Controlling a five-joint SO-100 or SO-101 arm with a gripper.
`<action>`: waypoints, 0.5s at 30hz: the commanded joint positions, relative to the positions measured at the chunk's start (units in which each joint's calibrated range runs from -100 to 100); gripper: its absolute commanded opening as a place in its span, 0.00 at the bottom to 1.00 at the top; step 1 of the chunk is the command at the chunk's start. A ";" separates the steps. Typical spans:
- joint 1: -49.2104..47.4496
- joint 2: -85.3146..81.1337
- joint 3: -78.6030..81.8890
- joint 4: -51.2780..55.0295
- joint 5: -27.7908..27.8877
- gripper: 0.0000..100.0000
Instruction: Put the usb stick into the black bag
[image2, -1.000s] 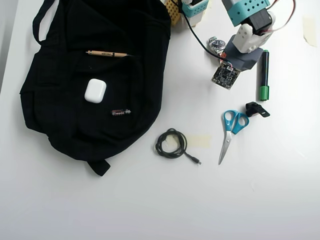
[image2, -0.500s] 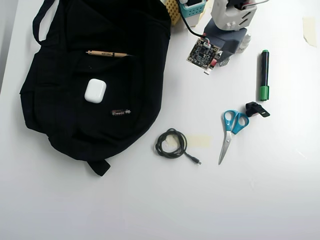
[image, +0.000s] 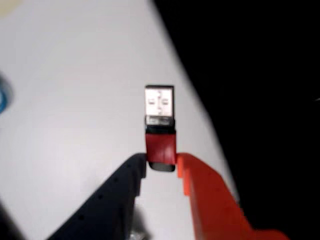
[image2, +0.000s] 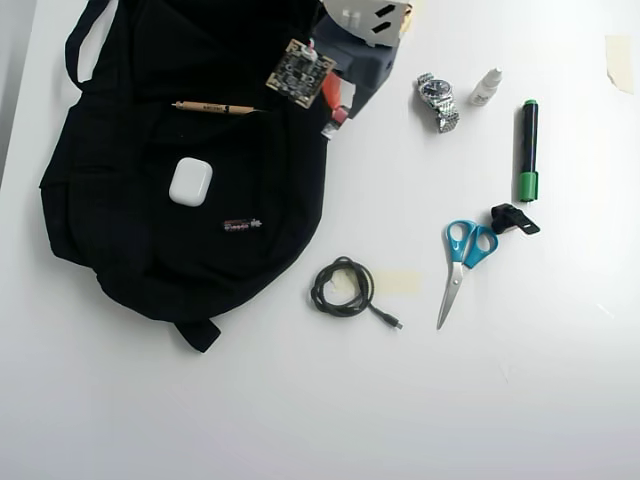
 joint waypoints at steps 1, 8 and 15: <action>8.45 -1.54 -2.91 -0.63 2.33 0.02; 22.51 -0.88 -2.11 -6.66 2.39 0.02; 36.50 -0.79 -0.67 -10.54 1.81 0.02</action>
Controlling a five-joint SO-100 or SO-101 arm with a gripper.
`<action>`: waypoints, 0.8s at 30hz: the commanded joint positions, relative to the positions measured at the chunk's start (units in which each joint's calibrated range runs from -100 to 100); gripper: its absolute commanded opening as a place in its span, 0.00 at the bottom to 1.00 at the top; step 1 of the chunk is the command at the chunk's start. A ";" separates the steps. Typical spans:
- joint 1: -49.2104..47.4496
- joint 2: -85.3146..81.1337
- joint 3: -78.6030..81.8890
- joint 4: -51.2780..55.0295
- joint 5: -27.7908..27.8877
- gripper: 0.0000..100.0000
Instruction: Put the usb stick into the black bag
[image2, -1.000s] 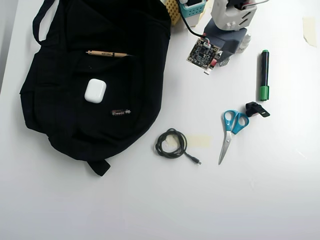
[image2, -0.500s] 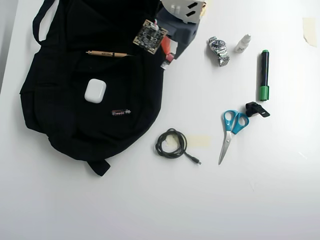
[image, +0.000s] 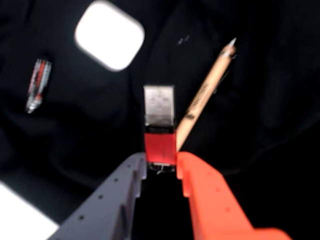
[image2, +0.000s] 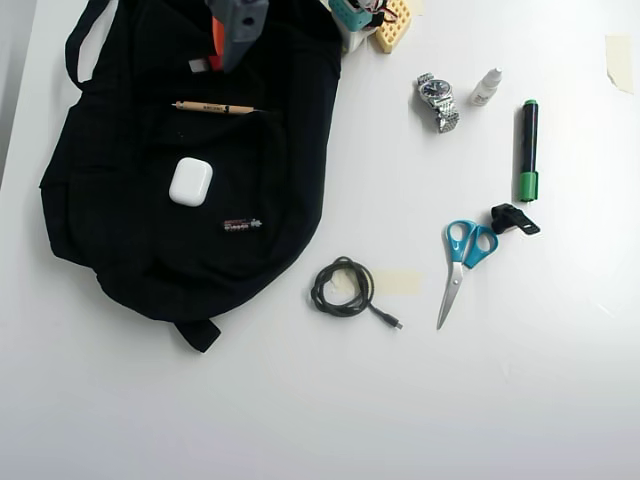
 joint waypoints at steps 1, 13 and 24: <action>3.48 -0.79 4.15 -3.06 -0.24 0.02; -13.12 -12.33 14.93 -10.47 -0.30 0.02; -61.74 -75.90 59.14 -13.31 -1.50 0.02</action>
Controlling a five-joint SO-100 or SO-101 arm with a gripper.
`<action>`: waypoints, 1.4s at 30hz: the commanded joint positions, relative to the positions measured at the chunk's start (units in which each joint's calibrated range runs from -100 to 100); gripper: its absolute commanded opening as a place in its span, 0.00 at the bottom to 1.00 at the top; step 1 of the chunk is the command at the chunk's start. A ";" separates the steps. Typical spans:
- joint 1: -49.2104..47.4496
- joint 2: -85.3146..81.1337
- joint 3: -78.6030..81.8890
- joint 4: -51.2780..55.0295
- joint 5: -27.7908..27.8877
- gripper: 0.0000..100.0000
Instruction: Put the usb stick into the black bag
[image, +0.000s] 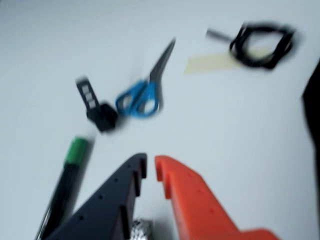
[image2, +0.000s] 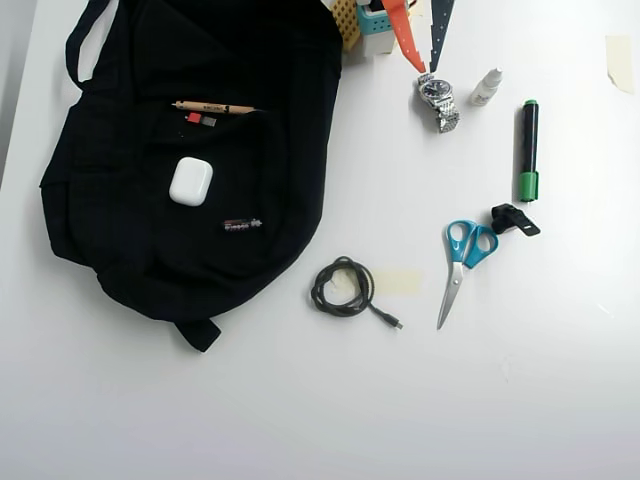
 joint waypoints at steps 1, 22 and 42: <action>-3.17 -7.42 13.02 -5.15 0.02 0.02; 3.26 -7.18 35.03 -2.39 0.44 0.02; 3.26 -7.18 35.03 -2.39 0.44 0.02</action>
